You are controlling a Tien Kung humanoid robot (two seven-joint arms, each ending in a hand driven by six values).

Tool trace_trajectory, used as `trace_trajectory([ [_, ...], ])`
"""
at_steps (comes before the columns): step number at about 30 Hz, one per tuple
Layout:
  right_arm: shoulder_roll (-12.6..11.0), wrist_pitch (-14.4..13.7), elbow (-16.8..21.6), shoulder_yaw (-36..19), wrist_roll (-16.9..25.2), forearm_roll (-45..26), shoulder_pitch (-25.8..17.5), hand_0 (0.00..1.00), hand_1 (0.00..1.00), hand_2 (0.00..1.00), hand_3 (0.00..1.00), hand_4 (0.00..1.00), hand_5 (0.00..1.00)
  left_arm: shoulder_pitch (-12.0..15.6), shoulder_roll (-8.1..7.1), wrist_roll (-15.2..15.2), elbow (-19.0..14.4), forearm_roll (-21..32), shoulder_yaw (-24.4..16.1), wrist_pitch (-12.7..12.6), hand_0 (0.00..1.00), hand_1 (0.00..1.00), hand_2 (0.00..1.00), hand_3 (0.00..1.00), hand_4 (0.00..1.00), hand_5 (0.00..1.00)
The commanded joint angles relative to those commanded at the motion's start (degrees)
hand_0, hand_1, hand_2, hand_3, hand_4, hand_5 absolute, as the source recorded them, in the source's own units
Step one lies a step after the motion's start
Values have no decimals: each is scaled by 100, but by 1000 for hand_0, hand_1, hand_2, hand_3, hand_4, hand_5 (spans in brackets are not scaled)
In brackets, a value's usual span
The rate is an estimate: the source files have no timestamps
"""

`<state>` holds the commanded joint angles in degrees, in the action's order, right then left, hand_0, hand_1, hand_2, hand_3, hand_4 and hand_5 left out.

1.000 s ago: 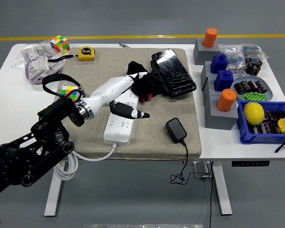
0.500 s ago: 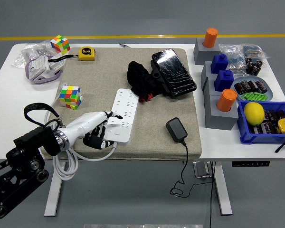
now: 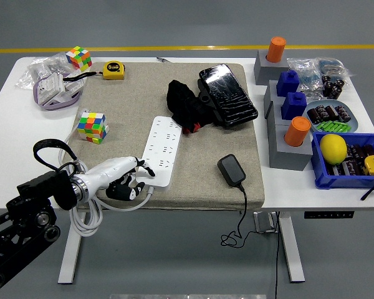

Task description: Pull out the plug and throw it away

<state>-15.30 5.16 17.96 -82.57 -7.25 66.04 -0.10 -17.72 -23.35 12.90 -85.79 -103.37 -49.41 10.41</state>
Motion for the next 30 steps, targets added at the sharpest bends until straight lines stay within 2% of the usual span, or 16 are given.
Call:
trace_trajectory([
  [11, -9, -6, 3, 15, -5, -8, 21, 541, 621, 671, 583, 977, 513, -92, 38, -39, 99, -20, 38, -59, 56, 28, 107, 708, 483, 2],
  [24, 3, -12, 5, 33, 2, -19, 11, 538, 621, 671, 583, 977, 514, -179, 205, -110, 587, -72, 240, -123, 56, 27, 107, 708, 484, 2],
  [30, 8, -12, 1, -1, -3, -7, 12, 538, 621, 671, 584, 977, 514, -186, 210, -116, 538, -105, 192, -124, 55, 27, 108, 708, 485, 2],
])
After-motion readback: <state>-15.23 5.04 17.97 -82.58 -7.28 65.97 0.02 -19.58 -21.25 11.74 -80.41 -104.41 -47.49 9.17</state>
